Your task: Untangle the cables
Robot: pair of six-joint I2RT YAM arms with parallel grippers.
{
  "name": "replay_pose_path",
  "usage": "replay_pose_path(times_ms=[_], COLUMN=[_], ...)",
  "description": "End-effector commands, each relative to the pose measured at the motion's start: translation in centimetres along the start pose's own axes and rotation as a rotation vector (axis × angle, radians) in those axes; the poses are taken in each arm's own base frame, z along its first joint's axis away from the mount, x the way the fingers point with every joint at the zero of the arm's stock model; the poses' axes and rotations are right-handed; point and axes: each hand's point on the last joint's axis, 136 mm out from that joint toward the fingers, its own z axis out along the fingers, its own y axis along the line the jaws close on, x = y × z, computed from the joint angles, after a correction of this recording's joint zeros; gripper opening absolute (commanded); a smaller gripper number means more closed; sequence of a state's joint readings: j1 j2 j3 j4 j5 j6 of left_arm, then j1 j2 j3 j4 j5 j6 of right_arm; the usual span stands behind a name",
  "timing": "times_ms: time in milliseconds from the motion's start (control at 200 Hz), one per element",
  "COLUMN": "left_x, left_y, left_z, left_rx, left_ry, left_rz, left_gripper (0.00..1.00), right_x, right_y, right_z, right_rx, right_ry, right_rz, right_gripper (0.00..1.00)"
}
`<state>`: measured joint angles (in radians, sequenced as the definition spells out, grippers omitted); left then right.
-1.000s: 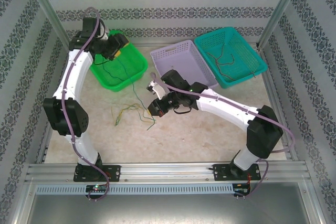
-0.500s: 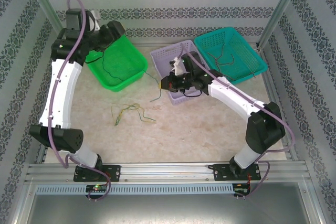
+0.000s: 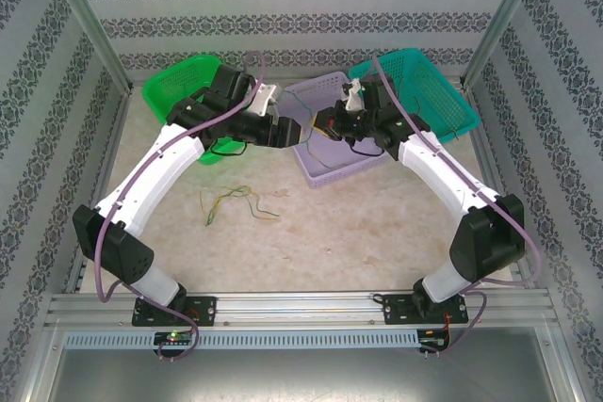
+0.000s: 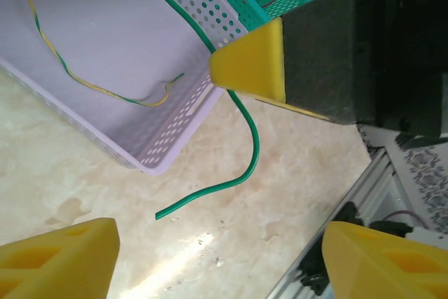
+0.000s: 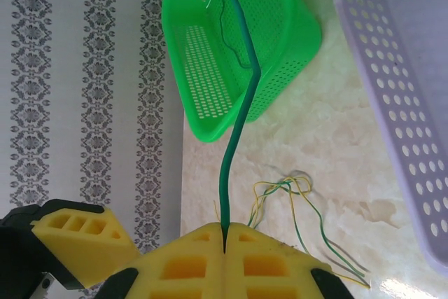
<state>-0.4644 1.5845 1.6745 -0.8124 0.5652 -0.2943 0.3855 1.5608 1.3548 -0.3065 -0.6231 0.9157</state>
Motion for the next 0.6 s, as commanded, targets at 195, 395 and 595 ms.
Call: replay_pose_path(times_ms=[195,395,595], left_x=[-1.2,-1.6,-1.6], left_y=[-1.9,-1.3,-1.4], left_z=[2.9,4.5,5.0], left_rx=[0.012,-0.021,-0.006], left_ry=[-0.033,-0.021,-0.012], left_rz=[0.312,0.35,0.304], left_gripper=[0.83,0.81,0.61], right_x=[0.5,0.9,0.6], right_y=[2.0,2.2,2.0], right_z=[-2.1,-2.2,-2.3], right_rx=[-0.054,-0.06,-0.053], right_ry=[0.041,0.056,0.032], right_rz=[0.026,0.035,0.037], right_gripper=[0.0,0.0,0.0])
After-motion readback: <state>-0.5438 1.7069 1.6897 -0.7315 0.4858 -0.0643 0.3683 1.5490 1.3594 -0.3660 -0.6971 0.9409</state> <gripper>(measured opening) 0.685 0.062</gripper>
